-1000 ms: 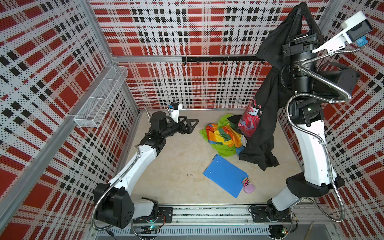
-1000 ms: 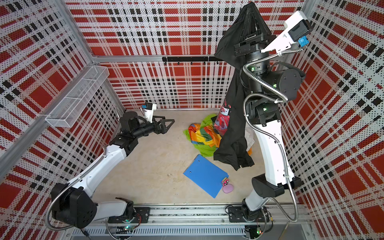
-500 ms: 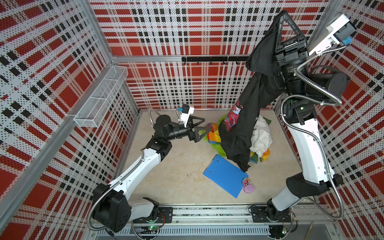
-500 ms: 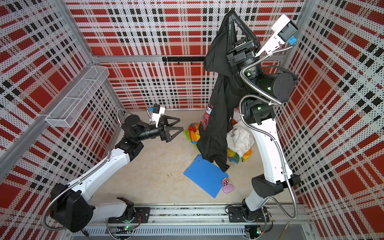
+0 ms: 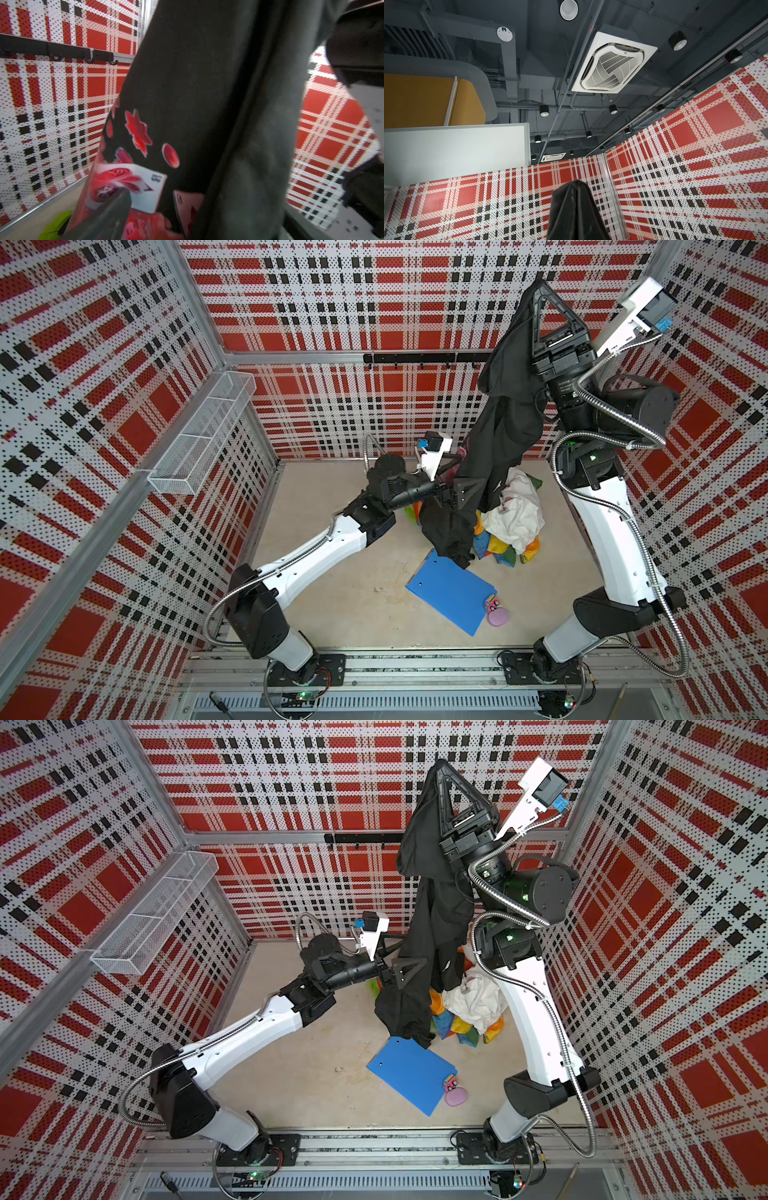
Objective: Pick out a specific cloth from the pile
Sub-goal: 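Grasp the hanging black shirt with the left gripper below the right gripper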
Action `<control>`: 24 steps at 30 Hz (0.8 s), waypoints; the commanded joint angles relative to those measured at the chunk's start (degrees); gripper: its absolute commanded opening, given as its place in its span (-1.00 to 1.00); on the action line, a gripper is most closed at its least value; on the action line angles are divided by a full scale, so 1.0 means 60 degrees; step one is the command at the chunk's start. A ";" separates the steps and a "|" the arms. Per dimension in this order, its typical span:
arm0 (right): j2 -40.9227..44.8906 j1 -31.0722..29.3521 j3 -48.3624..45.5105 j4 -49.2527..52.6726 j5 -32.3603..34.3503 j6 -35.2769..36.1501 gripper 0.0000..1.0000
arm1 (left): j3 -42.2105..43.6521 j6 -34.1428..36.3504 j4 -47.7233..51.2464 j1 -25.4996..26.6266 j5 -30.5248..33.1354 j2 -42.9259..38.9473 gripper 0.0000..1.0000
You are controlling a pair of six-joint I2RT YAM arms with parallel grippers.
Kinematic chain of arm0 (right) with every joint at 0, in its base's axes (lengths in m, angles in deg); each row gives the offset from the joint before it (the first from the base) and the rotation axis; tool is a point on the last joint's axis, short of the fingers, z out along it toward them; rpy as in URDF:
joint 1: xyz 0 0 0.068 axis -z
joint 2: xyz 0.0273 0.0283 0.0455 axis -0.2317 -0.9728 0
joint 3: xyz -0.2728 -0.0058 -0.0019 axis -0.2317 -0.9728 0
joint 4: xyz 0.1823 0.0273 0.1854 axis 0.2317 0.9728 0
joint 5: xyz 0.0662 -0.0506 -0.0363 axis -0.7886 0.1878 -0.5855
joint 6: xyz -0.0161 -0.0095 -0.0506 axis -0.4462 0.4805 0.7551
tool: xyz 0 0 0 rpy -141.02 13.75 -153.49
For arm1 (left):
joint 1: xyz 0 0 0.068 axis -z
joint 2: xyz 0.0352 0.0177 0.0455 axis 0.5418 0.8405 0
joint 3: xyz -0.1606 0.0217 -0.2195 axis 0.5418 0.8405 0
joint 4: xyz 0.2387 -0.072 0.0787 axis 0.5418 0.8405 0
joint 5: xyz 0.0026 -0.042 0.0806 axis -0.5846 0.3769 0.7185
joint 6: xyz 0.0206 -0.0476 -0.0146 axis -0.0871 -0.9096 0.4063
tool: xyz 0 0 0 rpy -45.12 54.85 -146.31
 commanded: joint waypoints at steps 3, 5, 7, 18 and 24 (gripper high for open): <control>0.0751 -0.0033 -0.0399 -0.0643 -0.0111 -0.0020 -0.96 | -0.0535 0.0144 0.0572 0.0039 0.2932 0.0489 0.98; 0.0856 -0.0026 -0.0519 -0.0639 -0.0110 0.0004 -0.96 | -0.0666 0.0128 0.0565 0.0041 0.3074 0.0640 0.99; 0.0920 -0.0028 -0.0604 -0.0624 -0.0156 0.0013 -0.96 | -0.0877 0.0116 0.0562 0.0041 0.2706 0.0812 0.98; 0.3109 -0.0033 -0.3957 0.0651 0.1339 0.1338 -0.96 | -0.0438 -0.0609 0.0268 -0.0565 0.1076 -0.0366 -0.80; 0.4468 -0.0026 -0.6372 0.2028 0.2683 0.2074 -0.92 | -0.0149 -0.1745 0.0790 -0.2255 -0.0431 -0.1633 -0.90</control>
